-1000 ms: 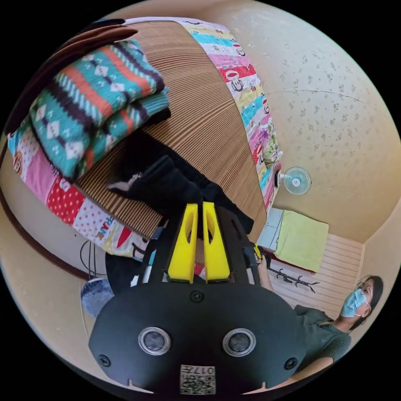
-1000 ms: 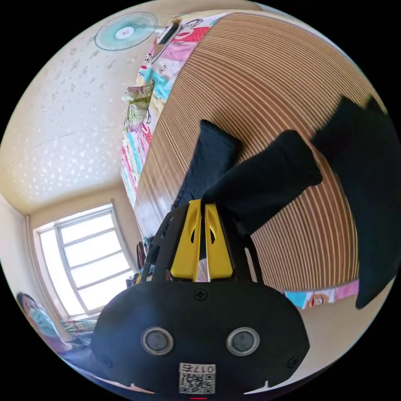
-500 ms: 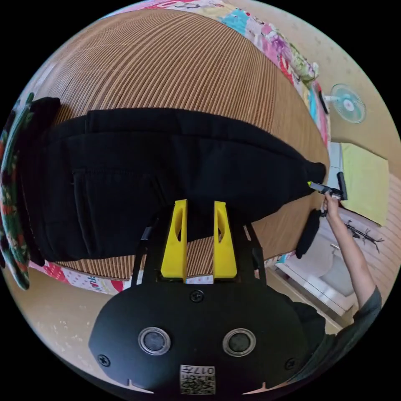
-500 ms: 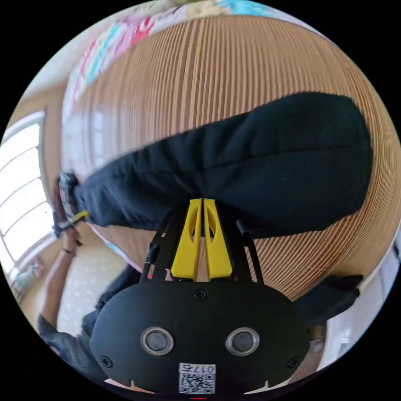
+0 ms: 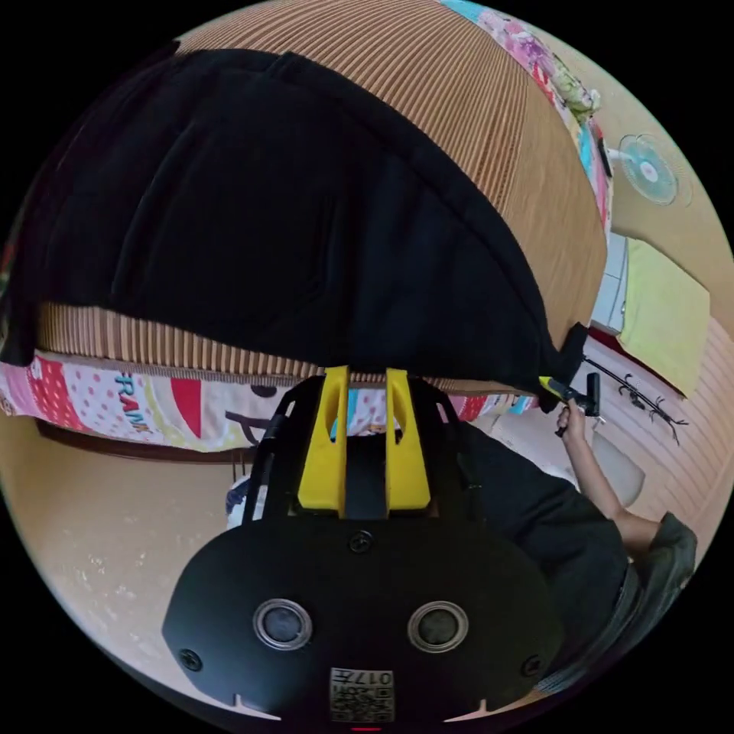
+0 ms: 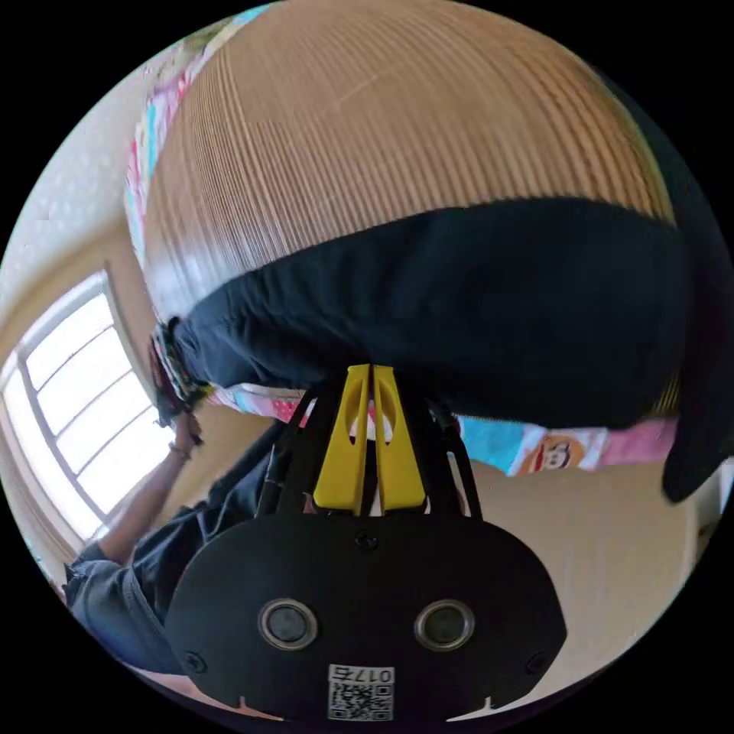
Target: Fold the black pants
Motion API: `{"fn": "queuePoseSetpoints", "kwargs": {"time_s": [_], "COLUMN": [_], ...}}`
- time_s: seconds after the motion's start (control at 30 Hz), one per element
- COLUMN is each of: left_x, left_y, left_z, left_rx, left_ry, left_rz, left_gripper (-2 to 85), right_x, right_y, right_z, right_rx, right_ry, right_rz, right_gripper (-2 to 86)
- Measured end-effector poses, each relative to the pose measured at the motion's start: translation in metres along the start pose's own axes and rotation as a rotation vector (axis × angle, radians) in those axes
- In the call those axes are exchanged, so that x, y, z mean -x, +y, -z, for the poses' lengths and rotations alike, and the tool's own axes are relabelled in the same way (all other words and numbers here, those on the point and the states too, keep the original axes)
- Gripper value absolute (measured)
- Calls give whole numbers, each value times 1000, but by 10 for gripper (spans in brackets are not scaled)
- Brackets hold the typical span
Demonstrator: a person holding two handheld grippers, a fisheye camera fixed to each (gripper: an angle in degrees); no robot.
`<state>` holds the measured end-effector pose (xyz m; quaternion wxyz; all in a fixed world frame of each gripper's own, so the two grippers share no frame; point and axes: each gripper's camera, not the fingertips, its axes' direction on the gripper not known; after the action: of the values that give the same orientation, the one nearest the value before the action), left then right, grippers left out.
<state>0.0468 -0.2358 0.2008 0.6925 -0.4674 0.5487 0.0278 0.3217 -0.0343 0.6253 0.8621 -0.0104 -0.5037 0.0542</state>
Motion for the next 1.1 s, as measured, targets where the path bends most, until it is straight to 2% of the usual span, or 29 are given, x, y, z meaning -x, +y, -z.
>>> {"fn": "queuePoseSetpoints", "kwargs": {"time_s": [0.07, 0.17, 0.27, 0.33, 0.43, 0.57, 0.7, 0.8, 0.9, 0.93, 0.97, 1.03, 1.1], "left_x": [19, 44, 77, 97, 128, 163, 188, 205, 225, 234, 245, 264, 285], "left_y": [37, 80, 112, 124, 135, 135, 135, 136, 129, 127, 125, 125, 125], "left_z": [-9, -9, 0, 4, 13, 29, 39, 46, 49, 49, 49, 48, 45], "left_rx": [16, -37, -138, -182, -228, -272, -292, -338, -347, -347, -363, -409, -472], "left_ry": [47, 113, 236, 292, 354, 392, 397, 429, 420, 405, 403, 428, 482], "left_rz": [32, 108, 204, 258, 335, 359, 377, 380, 378, 390, 404, 433, 456], "left_gripper": [87, 99, 100, 101, 112, 122, 139, 150, 168, 176, 186, 199, 202], "right_x": [-49, -95, -108, -102, -76, -2, 14, -29, -89, -104, -112, -118, -121], "right_y": [43, 82, 89, 69, 25, -15, -14, -14, -2, 15, 32, 48, 52], "right_z": [18, 27, 30, 27, 29, 61, 99, 112, 97, 94, 90, 76, 51], "right_rx": [-194, -387, -540, -494, -331, -212, -184, -235, -253, -339, -457, -549, -468], "right_ry": [-176, -297, -409, -381, -167, 87, 91, -23, -78, -189, -349, -532, -596], "right_rz": [-211, -479, -524, -491, -434, -76, -22, -139, -424, -495, -485, -438, -477], "right_gripper": [47, 100, 122, 123, 86, 40, 29, 23, 13, 10, 7, 4, 3]}}
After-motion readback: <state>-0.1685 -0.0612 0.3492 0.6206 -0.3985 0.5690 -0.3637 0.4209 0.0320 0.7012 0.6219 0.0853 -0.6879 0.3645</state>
